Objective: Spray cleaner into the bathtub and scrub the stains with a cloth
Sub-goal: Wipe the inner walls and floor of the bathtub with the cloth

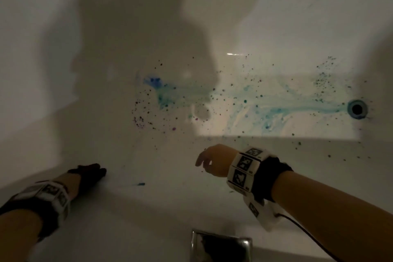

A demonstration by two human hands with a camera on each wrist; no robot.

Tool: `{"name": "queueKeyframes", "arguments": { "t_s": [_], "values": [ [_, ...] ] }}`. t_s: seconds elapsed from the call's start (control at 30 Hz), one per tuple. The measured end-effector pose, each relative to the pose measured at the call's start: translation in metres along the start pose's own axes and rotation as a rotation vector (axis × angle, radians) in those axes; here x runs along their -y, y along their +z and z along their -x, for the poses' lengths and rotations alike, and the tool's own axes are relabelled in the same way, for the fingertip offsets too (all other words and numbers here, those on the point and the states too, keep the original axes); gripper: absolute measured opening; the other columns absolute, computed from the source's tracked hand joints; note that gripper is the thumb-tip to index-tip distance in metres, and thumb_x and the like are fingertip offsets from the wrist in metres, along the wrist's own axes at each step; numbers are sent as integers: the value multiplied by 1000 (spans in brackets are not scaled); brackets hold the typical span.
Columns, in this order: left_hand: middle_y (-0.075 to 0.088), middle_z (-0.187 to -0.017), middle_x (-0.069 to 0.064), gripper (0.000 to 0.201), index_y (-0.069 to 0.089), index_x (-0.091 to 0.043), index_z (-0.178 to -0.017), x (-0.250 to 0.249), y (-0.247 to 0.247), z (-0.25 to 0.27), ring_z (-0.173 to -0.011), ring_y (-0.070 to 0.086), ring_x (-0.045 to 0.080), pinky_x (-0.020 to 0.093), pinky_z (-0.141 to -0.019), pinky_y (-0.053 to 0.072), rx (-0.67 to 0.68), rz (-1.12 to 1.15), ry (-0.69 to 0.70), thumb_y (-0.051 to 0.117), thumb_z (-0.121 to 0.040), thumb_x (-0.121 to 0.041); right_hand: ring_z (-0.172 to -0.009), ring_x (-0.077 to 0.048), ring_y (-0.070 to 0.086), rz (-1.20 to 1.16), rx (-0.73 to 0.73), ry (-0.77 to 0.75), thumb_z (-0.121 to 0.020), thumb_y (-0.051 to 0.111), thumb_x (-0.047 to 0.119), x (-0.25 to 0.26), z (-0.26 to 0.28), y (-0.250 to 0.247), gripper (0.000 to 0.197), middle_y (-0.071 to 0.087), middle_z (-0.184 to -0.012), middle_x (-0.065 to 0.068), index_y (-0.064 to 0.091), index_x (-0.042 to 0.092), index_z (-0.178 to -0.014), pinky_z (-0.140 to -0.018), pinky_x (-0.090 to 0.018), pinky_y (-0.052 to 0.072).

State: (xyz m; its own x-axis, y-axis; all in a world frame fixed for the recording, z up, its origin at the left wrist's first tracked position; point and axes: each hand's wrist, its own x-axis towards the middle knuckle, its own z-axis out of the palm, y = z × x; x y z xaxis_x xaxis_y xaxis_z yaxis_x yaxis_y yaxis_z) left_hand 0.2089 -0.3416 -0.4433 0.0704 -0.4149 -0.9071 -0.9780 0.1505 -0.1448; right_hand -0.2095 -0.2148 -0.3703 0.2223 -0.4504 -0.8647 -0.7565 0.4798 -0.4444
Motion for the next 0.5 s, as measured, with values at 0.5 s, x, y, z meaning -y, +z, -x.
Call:
{"name": "queueKeyframes", "arguments": {
  "t_s": [0.5],
  "values": [
    [43, -143, 9, 61, 41, -12, -140, -126, -34, 69, -125, 49, 25, 34, -101, 43, 448, -341, 22, 61, -86, -35, -126, -20, 42, 14, 27, -67, -93, 44, 7, 37, -20, 8, 35, 47, -136, -3, 60, 19, -120, -105, -27, 30]
  ]
}}
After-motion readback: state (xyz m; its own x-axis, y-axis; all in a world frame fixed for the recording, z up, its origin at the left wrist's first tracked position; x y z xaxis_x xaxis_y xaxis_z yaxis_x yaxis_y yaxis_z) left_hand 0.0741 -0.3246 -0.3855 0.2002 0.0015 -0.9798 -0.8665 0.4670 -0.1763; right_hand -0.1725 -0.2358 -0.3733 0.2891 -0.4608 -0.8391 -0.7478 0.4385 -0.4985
